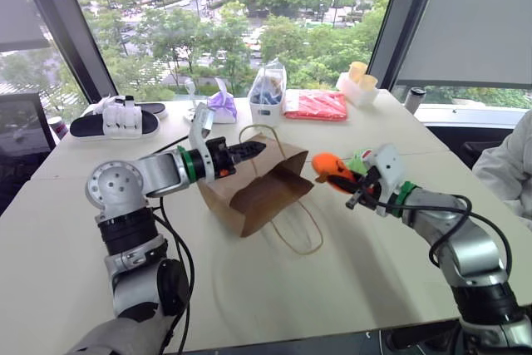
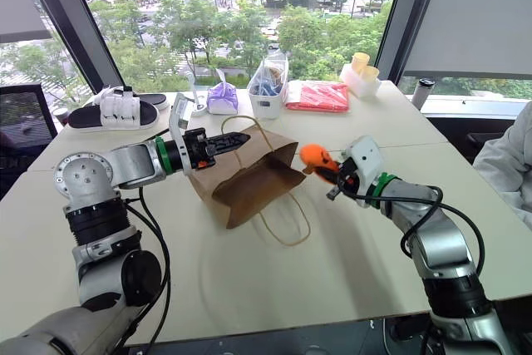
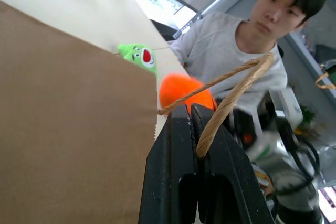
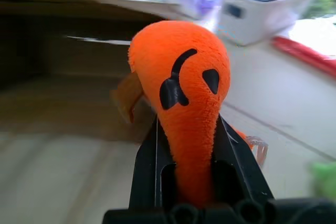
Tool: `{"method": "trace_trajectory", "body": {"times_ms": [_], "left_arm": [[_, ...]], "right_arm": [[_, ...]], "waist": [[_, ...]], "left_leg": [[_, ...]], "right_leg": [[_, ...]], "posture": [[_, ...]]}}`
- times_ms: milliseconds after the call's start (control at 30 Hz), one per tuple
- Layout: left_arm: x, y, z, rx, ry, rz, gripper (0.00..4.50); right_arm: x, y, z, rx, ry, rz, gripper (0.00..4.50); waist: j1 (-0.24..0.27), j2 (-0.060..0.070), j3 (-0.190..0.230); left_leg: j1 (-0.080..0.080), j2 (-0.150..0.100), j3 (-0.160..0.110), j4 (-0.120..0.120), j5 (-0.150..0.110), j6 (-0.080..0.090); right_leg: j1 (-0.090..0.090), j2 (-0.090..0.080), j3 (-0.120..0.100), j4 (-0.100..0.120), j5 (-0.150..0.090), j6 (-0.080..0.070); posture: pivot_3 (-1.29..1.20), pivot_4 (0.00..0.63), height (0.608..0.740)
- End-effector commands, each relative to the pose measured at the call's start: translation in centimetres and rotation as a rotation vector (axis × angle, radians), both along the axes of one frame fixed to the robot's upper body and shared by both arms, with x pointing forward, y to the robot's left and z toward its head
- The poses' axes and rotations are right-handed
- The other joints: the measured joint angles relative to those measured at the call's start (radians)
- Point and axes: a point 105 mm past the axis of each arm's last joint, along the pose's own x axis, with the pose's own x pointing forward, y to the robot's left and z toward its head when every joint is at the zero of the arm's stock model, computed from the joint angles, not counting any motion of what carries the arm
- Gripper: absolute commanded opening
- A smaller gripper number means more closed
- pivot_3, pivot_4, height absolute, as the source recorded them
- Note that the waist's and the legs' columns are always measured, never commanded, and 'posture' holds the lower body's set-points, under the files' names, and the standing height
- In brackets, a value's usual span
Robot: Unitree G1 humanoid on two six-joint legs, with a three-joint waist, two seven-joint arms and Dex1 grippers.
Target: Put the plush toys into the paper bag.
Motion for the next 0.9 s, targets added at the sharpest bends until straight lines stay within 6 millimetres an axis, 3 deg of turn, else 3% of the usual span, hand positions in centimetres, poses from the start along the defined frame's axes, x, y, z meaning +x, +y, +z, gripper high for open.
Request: {"method": "trace_trajectory", "body": {"times_ms": [33, 167, 400, 600, 900], "left_arm": [[-0.3, -0.4, 1.5, -0.022, -0.057, -0.032, 0.0], [-0.4, -0.7, 1.8, -0.025, -0.063, -0.046, 0.0], [-1.0, -1.3, 2.2, -0.035, -0.074, -0.08, 0.0], [-1.4, -1.4, 1.2, -0.024, -0.056, -0.085, 0.0], [-1.6, -1.1, 0.7, -0.024, -0.05, -0.07, 0.0]], "right_arm": [[-1.4, 2.0, 1.1, 0.013, -0.01, 0.091, 0.01], [-2.1, 4.7, -0.2, -0.008, 0.021, 0.174, 0.01], [1.0, 6.9, -2.6, -0.201, -0.003, 0.16, 0.01], [3.5, 9.0, -2.5, -0.294, -0.073, 0.16, 0.01], [4.2, 11.7, -2.0, -0.353, -0.171, 0.249, 0.01]], "waist": [[0.002, 0.0, 0.0], [0.003, 0.0, 0.0], [0.002, 0.0, 0.0], [-0.001, 0.0, 0.0], [0.0, 0.0, 0.0]], "left_leg": [[0.001, 0.0, 0.0, 0.0, 0.0, 0.0], [0.002, 0.0, 0.0, 0.0, 0.0, 0.0], [0.002, 0.0, 0.0, -0.001, 0.0, 0.0], [0.002, 0.0, 0.0, -0.001, 0.0, 0.0], [0.002, 0.0, 0.0, -0.002, 0.0, 0.0]], "right_leg": [[0.001, 0.0, 0.0, 0.0, 0.0, 0.0], [0.002, 0.0, 0.0, 0.0, 0.0, 0.0], [0.001, 0.0, 0.0, 0.0, 0.0, 0.0], [0.0, -0.001, 0.0, 0.001, 0.0, 0.0], [0.0, -0.001, 0.0, 0.001, 0.0, 0.0]], "posture": [[0.0, 0.15, 0.74], [0.0, 0.15, 0.74], [0.0, 0.15, 0.74], [0.0, 0.15, 0.74], [0.0, 0.15, 0.74]]}}
